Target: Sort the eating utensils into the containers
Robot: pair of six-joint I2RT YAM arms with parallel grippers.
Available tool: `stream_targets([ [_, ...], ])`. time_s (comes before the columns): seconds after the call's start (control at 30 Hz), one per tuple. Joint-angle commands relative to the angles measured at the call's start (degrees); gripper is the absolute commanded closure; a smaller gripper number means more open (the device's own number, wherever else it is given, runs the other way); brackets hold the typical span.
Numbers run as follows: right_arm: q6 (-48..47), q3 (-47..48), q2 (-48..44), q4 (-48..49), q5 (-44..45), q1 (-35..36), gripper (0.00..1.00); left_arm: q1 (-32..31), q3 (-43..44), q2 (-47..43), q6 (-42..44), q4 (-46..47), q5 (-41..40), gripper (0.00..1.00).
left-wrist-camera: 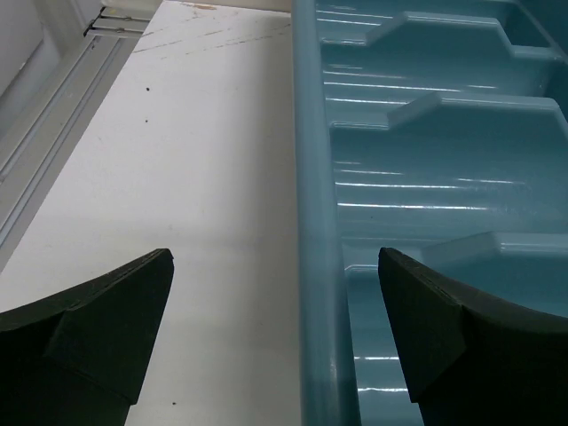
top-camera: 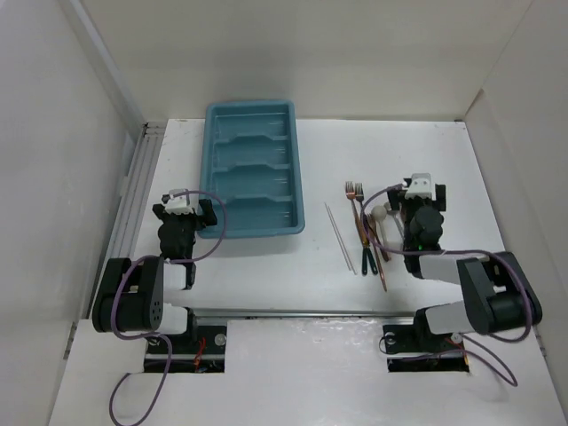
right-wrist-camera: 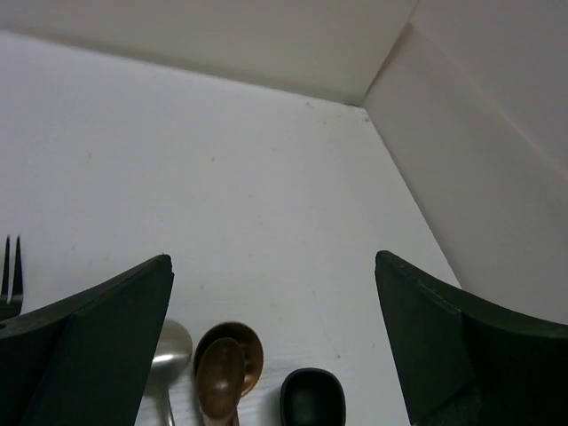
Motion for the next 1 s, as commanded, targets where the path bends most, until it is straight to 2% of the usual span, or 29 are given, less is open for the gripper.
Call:
stream_targets([
  [0.0,-7.18,10.57,-10.61,-20.88,-5.83,3.26,0.00,-0.18,0.56,-0.75,-0.30,9.66,0.85,0.00],
  [0.03,-9.04,15.66,-12.59,-28.73,-7.33,4.14,0.00,-0.18,0.56,-0.75,-0.30,9.66,0.85,0.00],
  [0.07,-11.24,24.94,-13.83,-38.91,-7.95,6.32,0.00,-0.18,1.35,-0.75,1.00,8.18,2.50,0.00],
  [0.1,-14.57,29.47,-15.41,-42.92,-8.65,7.39,0.00,-0.18,1.35,-2.06,3.02,9.47,5.65,0.00],
  [0.13,-25.04,34.21,-15.43,-46.97,-8.66,8.70,0.00,-0.18,-0.39,-3.81,5.39,10.18,11.34,0.00],
  [0.17,-31.24,39.05,-15.43,-50.57,-2.66,10.37,0.00,0.77,0.12,-7.31,6.10,7.58,21.32,0.00],
  [0.2,-37.30,47.88,-14.03,-54.44,2.80,14.13,0.00,0.78,3.26,-13.26,14.47,-4.19,25.51,0.00],
  [0.23,-42.76,51.63,-10.89,-54.48,9.03,15.56,0.00,-1.39,13.64,-24.29,23.16,-28.50,29.20,0.00],
  [0.27,-50.03,55.49,-8.77,-54.48,14.40,15.57,0.00,-3.76,17.84,-27.27,28.82,-34.75,30.02,0.00],
  [0.3,-51.15,63.45,-6.48,-54.48,26.46,15.57,0.00,-5.27,20.92,-29.21,31.83,-37.07,25.51,0.00],
  [0.33,-49.60,67.53,-1.85,-53.69,32.59,15.57,0.00,-6.33,23.30,-30.27,32.91,-37.10,21.37,0.00],
  [0.37,-42.53,71.49,0.29,-53.69,38.48,14.79,0.00,-7.73,28.46,-30.29,31.27,-37.71,17.07,0.00],
  [0.4,-38.11,75.53,1.87,-56.99,43.67,14.78,0.00,-8.26,31.73,-28.63,28.03,-38.93,6.67,0.00],
  [0.43,-29.19,87.58,3.19,-88.35,37.89,14.26,0.00,-8.97,35.85,-26.88,23.39,-41.81,0.82,0.00],
  [0.47,-10.05,95.62,6.95,-105.20,24.70,12.43,0.00,-9.50,45.99,-22.51,18.73,-53.42,-3.59,0.00],
  [0.5,-3.07,101.35,8.73,-115.89,10.99,9.10,0.05,-9.50,51.14,-20.03,12.68,-60.75,-5.28,0.00],
  [0.53,1.87,100.28,9.44,-122.87,-5.59,3.32,0.12,-10.02,55.10,-18.00,11.49,-67.18,-2.95,0.00],
  [0.57,5.49,95.92,8.84,-123.73,-8.54,1.61,0.13,-10.03,57.67,-15.98,10.78,-75.60,-1.10,0.00],
  [0.6,12.05,90.65,8.31,-123.74,-8.57,0.64,0.13,-11.16,58.74,-15.96,9.38,-77.51,-0.30,0.00],
  [0.63,14.47,85.12,8.31,-123.74,-11.36,-0.59,0.13,-11.17,57.44,-17.00,4.32,-78.48,-1.07,0.00],
  [0.67,16.32,76.27,8.31,-124.26,-14.52,-4.26,0.04,-11.95,56.21,-17.88,2.00,-79.28,-1.08,0.00],
  [0.7,18.77,72.71,9.00,-124.26,-19.33,-6.21,0.01,-12.66,54.11,-19.28,-0.19,-81.20,-0.47,0.00],
  [0.77,19.49,64.81,9.70,-122.78,-18.25,-10.33,0.00,-12.66,52.78,-19.82,-1.17,-83.05,-0.47,0.01],
  [0.87,20.03,62.91,11.90,-122.77,-13.60,-12.98,0.25,-13.19,51.54,-20.35,-1.89,-84.29,-2.21,0.04],
  [0.9,20.03,62.22,11.91,-122.25,-13.58,-14.73,0.40,-13.19,50.76,-20.35,-1.89,-84.29,-2.83,0.04],
  [0.97,20.03,61.51,13.92,-122.24,-12.97,-16.59,0.43,-13.19,49.26,-21.66,-1.89,-82.72,-3.45,0.04],
])
